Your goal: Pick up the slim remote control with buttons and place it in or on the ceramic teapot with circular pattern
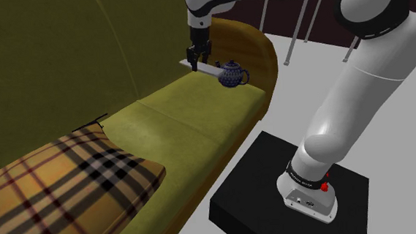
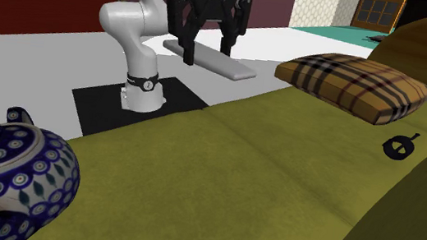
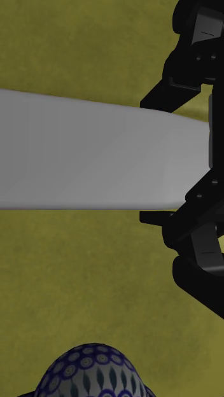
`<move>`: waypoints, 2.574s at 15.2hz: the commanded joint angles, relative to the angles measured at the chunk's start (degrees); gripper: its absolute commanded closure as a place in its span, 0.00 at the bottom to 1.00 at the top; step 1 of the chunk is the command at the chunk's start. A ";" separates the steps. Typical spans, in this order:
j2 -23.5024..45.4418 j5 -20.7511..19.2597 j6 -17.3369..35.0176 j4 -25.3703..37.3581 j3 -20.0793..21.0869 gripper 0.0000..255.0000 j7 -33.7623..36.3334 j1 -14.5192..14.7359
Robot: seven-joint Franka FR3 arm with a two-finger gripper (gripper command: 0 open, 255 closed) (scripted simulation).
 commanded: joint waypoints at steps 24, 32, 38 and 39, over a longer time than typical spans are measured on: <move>14.84 3.12 -7.77 22.34 -12.33 1.00 -25.84 -13.26; 27.88 7.46 -12.71 39.68 -14.96 1.00 -35.40 -21.38; 27.02 7.22 -7.61 33.73 -14.83 1.00 -35.44 -20.86; 26.94 7.19 -6.80 32.85 -14.77 1.00 -35.45 -20.82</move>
